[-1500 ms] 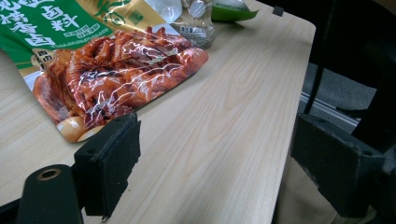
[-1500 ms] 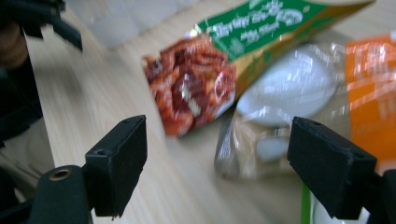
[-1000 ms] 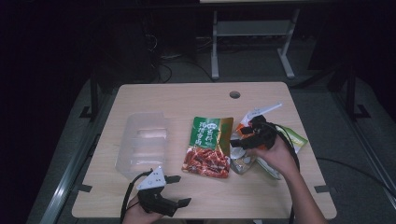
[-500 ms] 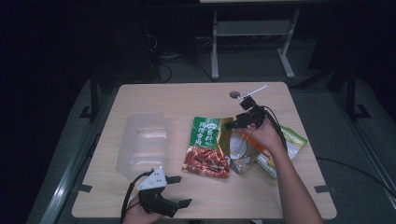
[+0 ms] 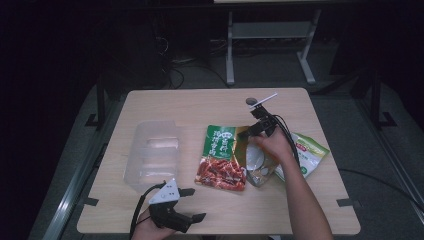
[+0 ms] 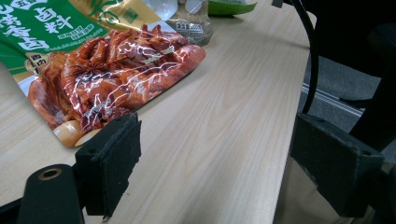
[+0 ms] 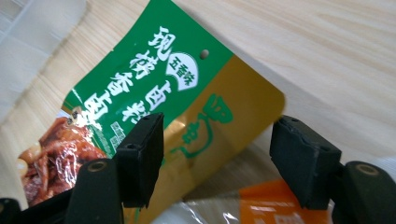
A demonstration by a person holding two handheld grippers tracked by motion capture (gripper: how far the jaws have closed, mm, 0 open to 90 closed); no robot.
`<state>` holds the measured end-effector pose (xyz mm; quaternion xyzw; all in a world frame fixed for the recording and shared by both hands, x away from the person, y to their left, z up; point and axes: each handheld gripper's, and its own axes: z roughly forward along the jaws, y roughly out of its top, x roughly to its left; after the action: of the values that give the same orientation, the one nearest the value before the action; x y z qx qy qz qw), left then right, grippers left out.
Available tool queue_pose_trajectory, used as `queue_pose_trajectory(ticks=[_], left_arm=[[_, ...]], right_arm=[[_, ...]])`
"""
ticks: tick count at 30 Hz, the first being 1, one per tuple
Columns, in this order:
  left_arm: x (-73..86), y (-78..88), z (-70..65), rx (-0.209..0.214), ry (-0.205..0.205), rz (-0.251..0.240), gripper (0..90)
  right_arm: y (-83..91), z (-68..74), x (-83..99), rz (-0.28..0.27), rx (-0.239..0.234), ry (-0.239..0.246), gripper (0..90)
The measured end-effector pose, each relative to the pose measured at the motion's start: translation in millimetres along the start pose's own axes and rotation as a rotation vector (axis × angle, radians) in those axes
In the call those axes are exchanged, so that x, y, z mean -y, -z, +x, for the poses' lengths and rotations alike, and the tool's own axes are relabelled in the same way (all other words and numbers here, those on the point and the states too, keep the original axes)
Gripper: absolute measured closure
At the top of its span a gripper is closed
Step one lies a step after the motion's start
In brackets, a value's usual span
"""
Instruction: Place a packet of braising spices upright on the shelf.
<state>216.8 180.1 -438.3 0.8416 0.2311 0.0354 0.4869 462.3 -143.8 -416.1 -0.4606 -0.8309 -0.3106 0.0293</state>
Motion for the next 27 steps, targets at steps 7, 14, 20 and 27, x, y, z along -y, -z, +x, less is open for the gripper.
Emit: queue_pose_trajectory(ticks=[7, 14, 20, 27], left_arm=[[-1.7, 4.2, -0.7, -0.008, -0.015, -0.024, 16.1], [-2.2, 5.9, 1.9, -0.012, 0.003, -0.031, 16.2], [-5.6, 2.2, 3.6, -0.016, 0.035, -0.033, 16.6], [-19.4, 0.5, 3.2, -0.024, 0.029, -0.035, 20.0]], right_arm=[[-9.1, 7.2, -2.9, 0.056, -0.022, 0.041, 64.8], [3.1, 20.2, -3.4, -0.002, -0.050, 0.102, 89.6], [24.6, 34.1, -2.3, -0.085, -0.098, 0.160, 89.8], [62.8, 63.4, 7.0, -0.169, -0.113, 0.270, 89.9]])
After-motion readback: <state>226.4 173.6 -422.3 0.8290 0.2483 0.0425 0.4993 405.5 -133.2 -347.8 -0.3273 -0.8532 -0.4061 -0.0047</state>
